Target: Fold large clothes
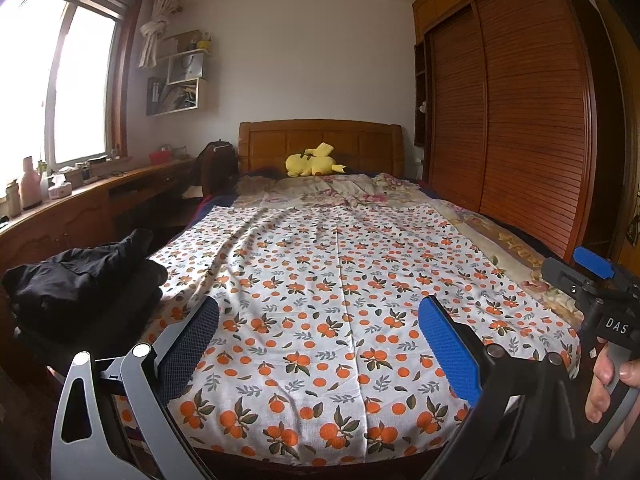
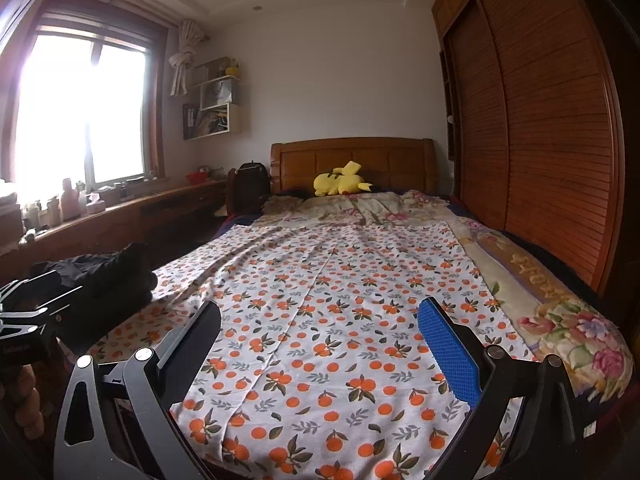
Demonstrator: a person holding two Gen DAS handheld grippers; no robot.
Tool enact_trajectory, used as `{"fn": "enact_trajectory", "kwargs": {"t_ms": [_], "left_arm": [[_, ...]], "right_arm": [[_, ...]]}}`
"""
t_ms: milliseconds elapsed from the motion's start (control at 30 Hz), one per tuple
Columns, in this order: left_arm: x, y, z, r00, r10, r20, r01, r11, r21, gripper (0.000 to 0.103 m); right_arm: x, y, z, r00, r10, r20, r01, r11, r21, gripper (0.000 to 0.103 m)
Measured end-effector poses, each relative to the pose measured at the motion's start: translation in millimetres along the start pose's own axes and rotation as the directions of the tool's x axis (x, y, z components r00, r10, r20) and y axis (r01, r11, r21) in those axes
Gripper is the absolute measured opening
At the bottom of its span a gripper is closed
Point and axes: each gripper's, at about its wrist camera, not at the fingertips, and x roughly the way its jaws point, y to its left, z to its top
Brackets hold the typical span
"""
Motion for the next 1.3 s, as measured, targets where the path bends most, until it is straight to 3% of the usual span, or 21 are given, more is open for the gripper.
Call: {"fn": "enact_trajectory", "kwargs": {"t_ms": [1300], "left_arm": [[3.0,-5.2,-3.0,1.0,-0.006,-0.001,0.006,1.0,0.003,0.1]], "right_arm": [[0.2,-2.1,-0.1,1.0,-0.008,0.001,0.008,1.0,-0.001,0.095]]}}
